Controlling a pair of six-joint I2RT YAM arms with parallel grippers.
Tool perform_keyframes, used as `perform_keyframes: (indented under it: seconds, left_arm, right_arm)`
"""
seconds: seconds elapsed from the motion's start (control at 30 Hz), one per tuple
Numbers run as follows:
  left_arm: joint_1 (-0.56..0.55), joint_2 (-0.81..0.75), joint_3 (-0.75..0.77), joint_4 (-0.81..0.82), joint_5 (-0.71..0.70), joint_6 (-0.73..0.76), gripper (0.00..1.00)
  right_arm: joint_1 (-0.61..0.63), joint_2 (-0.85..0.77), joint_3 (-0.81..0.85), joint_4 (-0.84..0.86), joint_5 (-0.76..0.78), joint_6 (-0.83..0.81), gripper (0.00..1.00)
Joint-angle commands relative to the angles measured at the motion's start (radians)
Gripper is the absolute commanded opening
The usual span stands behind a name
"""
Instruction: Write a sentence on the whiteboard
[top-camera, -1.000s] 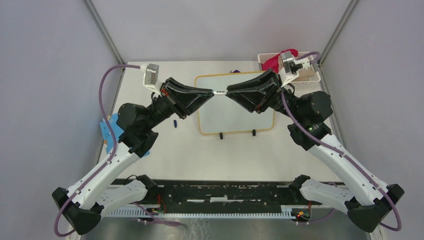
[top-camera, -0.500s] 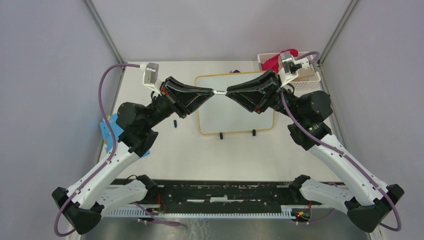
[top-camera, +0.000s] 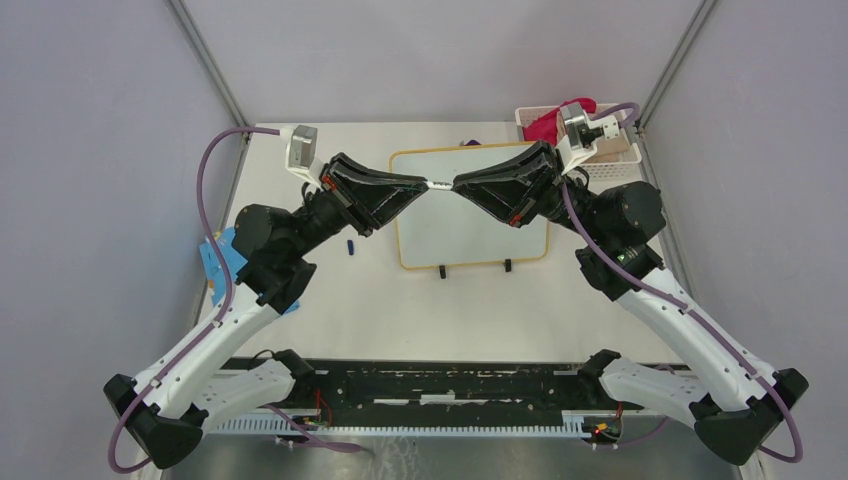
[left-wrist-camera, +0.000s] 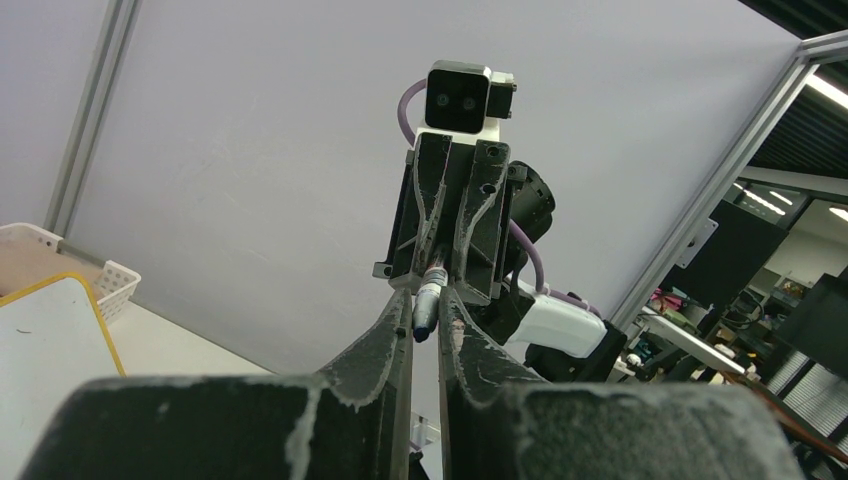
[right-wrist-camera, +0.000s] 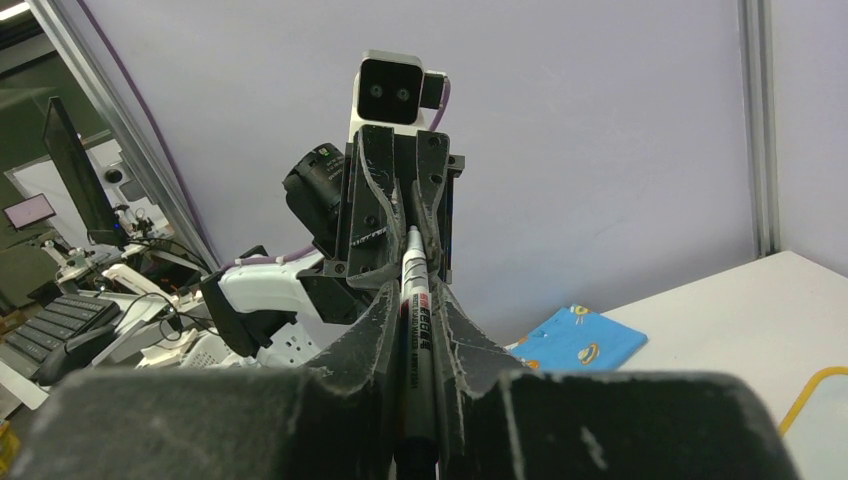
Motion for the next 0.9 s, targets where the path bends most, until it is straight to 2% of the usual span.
perform_keyframes:
  seconds: [0.0, 0.07, 0.13, 0.33, 0.4, 0.5, 0.67, 0.87]
  left_arm:
    - [-0.003, 0.003, 0.027, -0.013, 0.001, 0.032, 0.02]
    - [-0.003, 0.002, 0.028, -0.021, -0.002, 0.037, 0.05]
    - [-0.003, -0.001, 0.028, -0.025, -0.001, 0.042, 0.15]
    - [-0.003, -0.022, 0.038, -0.089, -0.02, 0.082, 0.68]
    - [-0.003, -0.042, 0.041, -0.131, -0.047, 0.108, 0.78]
    - [-0.003, -0.09, 0.041, -0.205, -0.106, 0.17, 0.86]
    - [-0.003, -0.207, -0.001, -0.374, -0.293, 0.337, 0.94]
    - [-0.003, -0.247, -0.068, -0.583, -0.54, 0.47, 0.98]
  right_arm:
    - [0.0, -0.011, 0.004, 0.062, -0.01, 0.006, 0.05]
    - [0.0, -0.013, 0.003, 0.06, -0.011, 0.005, 0.01]
    - [-0.002, -0.017, 0.001, 0.055, -0.008, -0.002, 0.0]
    - [0.0, -0.045, 0.011, -0.042, 0.046, -0.095, 0.0]
    - [-0.002, -0.066, 0.024, -0.11, 0.1, -0.165, 0.0]
    - [0.0, -0.115, 0.031, -0.222, 0.244, -0.295, 0.0]
    - [0.003, -0.16, 0.058, -0.424, 0.533, -0.514, 0.0]
    - [0.076, -0.158, 0.009, -0.46, 0.832, -0.681, 0.0]
